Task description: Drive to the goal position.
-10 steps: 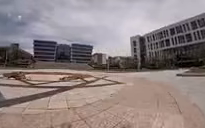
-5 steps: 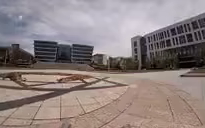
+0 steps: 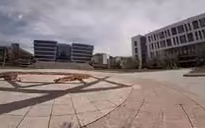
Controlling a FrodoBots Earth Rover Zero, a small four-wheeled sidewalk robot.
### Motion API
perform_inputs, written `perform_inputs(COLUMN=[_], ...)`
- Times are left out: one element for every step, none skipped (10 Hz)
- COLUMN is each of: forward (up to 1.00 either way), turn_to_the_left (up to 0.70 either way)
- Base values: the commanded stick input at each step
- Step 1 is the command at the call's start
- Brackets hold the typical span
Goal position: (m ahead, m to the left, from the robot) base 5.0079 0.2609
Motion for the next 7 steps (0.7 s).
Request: perform_inputs(forward=[0.7,0.7,0.7,0.7,0.7,0.7,0.7], turn_to_the_left=[-0.13,-0.3,-0.34,-0.34,-0.31,-0.1,0.0])
